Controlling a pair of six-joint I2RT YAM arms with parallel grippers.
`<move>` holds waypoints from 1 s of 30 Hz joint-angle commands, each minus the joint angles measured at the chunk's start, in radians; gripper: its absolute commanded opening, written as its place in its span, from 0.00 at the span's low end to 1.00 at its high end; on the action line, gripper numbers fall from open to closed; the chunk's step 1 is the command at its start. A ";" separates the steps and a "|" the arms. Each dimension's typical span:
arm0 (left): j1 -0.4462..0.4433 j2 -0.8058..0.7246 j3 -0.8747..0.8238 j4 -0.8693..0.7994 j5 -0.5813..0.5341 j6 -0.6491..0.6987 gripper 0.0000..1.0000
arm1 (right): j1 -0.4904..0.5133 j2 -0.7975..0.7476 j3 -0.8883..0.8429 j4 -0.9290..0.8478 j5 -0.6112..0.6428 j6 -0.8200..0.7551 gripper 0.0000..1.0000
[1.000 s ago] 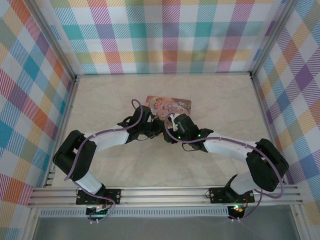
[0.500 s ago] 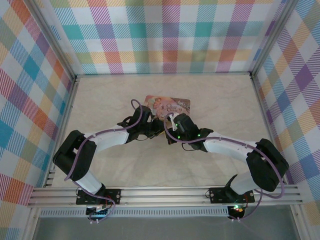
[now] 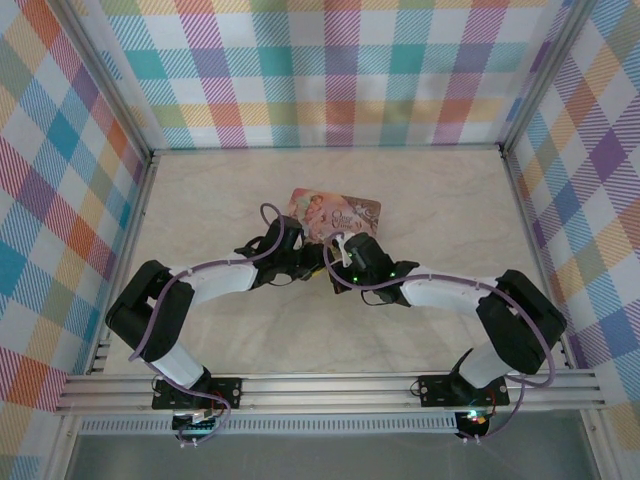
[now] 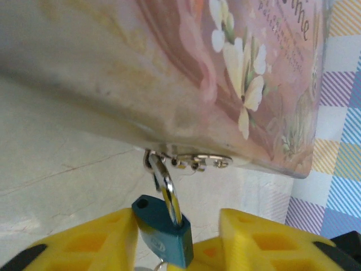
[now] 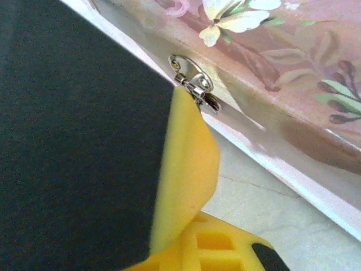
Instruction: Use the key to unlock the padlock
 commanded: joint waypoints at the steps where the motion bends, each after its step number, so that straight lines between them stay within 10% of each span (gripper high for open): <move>1: -0.006 -0.023 -0.009 0.026 -0.004 0.011 0.46 | 0.006 0.017 -0.031 0.040 -0.016 -0.014 0.00; 30: 0.113 -0.221 -0.020 -0.209 -0.175 0.134 0.55 | 0.006 0.016 -0.026 -0.029 -0.067 -0.119 0.00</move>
